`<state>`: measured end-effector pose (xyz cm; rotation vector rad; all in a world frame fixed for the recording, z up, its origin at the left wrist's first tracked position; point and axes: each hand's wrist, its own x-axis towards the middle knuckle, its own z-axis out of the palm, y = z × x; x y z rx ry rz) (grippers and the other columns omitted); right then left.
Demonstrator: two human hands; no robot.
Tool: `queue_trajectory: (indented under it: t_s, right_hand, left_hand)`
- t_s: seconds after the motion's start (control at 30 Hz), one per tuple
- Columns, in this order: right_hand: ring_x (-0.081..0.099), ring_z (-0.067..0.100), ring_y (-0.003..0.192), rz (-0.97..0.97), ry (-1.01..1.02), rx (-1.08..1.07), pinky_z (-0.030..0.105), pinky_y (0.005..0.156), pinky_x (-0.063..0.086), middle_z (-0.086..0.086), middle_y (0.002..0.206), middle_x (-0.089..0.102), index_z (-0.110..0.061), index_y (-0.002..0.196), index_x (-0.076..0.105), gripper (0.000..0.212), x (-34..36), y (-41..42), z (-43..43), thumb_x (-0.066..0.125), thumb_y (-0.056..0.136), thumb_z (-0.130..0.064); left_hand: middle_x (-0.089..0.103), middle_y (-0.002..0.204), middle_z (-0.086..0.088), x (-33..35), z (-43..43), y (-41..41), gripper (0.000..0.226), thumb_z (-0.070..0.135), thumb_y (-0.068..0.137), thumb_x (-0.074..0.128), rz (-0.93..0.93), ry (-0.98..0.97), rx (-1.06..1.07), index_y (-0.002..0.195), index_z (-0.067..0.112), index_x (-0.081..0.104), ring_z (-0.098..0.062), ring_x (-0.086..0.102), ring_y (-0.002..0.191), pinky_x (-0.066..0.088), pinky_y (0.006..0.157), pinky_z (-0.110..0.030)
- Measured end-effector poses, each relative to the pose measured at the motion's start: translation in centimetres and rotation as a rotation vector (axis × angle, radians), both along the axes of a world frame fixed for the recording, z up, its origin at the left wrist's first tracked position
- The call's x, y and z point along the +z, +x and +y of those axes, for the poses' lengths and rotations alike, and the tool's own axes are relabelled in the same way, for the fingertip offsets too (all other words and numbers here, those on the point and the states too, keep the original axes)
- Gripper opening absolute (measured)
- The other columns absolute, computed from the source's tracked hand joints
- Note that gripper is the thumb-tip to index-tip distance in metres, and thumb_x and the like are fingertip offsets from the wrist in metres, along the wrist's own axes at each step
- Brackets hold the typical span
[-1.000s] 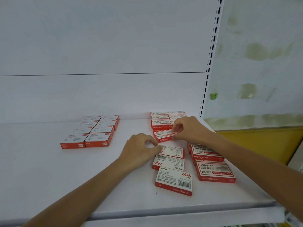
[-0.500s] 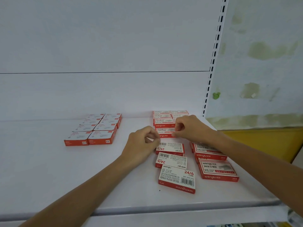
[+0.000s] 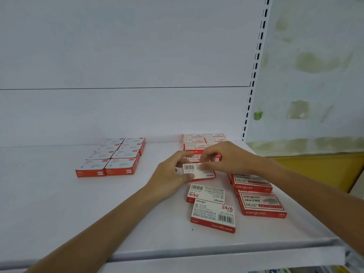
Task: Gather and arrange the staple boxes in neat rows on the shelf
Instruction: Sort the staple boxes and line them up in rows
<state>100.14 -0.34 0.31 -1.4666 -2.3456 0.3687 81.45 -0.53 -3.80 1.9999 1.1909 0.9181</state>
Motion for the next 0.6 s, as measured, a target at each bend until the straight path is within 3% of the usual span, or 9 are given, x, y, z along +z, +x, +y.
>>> queue_trajectory:
  t_s: [0.13,0.27,0.33,0.47,0.6]
  right_hand:
    - [0.051,0.0,0.087,-0.083,-0.062,-0.03,0.013,0.076,0.037,-0.014,0.1,0.056,-0.026,0.118,0.059,0.044,-0.1,-0.4,0.1,0.07,0.077,-0.038]
    - [0.055,-0.002,0.058,0.086,-0.019,-0.045,0.007,0.056,0.043,-0.013,0.081,0.056,-0.02,0.101,0.062,0.027,0.1,-0.9,-0.5,0.074,0.076,-0.018]
    - [0.058,-0.001,0.052,0.167,0.034,-0.06,0.009,0.055,0.046,-0.01,0.077,0.06,-0.016,0.094,0.063,0.021,0.2,-0.9,-0.7,0.072,0.077,-0.01]
    - [0.059,0.012,0.074,0.188,0.216,-0.086,0.015,0.071,0.044,-0.002,0.086,0.064,-0.013,0.089,0.067,0.013,0.2,-1.0,-0.9,0.07,0.077,-0.009]
    - [0.063,0.008,0.084,0.296,0.204,-0.042,0.017,0.079,0.053,-0.004,0.097,0.059,-0.014,0.093,0.064,0.022,-0.1,-1.2,-1.1,0.075,0.074,-0.013]
  left_hand:
    - [0.055,0.096,0.01,0.2,-0.3,-0.2,0.056,0.008,0.075,0.073,-0.074,0.061,0.094,0.122,0.023,0.047,-0.001,0.055,0.079,0.044,0.063,0.0]
    - [0.057,0.105,0.004,0.2,0.0,-0.4,0.048,0.021,0.077,0.072,-0.126,0.031,0.226,0.12,0.016,0.05,0.0,0.055,0.074,0.041,0.057,0.002]
    - [0.059,0.105,0.006,0.2,0.0,-0.3,0.041,0.031,0.081,0.068,-0.107,0.033,0.251,0.117,0.018,0.053,0.003,0.054,0.073,0.04,0.055,0.001]
    - [0.059,0.106,0.01,0.4,-0.1,-0.1,0.041,0.039,0.079,0.067,-0.164,0.042,0.266,0.114,0.021,0.058,0.0,0.057,0.081,0.037,0.064,-0.002]
    - [0.064,0.105,0.006,0.2,0.0,-0.2,0.038,0.032,0.076,0.072,-0.191,0.049,0.247,0.11,0.02,0.06,-0.002,0.061,0.084,0.043,0.066,-0.004]
